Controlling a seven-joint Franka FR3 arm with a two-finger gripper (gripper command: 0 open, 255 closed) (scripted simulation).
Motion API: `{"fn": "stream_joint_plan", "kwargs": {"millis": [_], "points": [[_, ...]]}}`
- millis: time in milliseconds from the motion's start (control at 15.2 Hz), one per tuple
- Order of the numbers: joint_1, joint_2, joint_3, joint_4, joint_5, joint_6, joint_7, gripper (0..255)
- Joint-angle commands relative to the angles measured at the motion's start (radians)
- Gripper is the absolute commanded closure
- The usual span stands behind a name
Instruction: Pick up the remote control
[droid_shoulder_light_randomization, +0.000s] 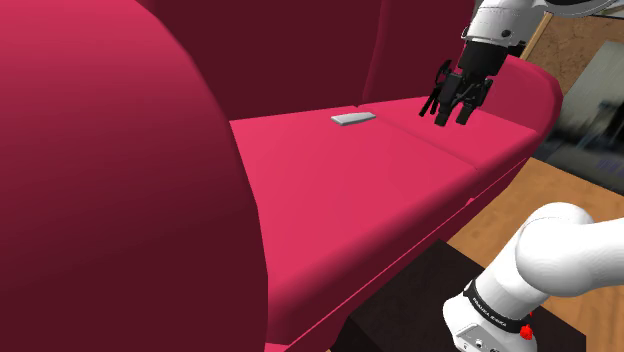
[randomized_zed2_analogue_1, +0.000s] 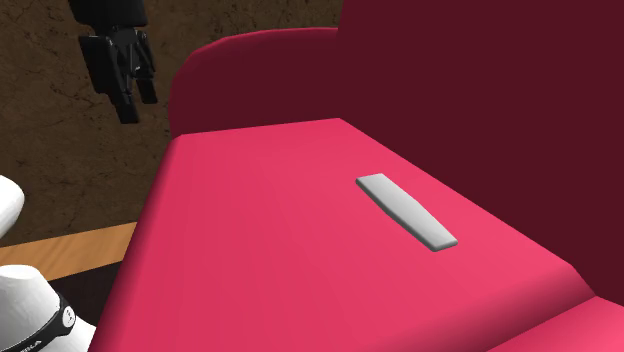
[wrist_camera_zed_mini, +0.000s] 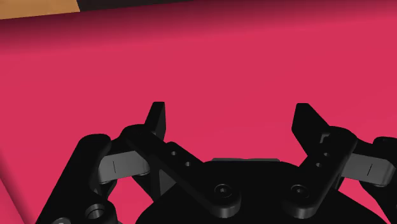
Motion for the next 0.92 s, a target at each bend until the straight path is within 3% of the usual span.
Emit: {"fn": "stream_joint_plan", "kwargs": {"millis": [0, 396, 858], "points": [[0.0, 0.0, 0.0, 0.0, 0.0, 0.0, 0.0, 0], [-0.067, 0.201, 0.075, 0.071, 0.039, 0.14, 0.234, 0], [-0.14, 0.449, 0.131, 0.212, 0.035, 0.259, 0.5, 0]]}}
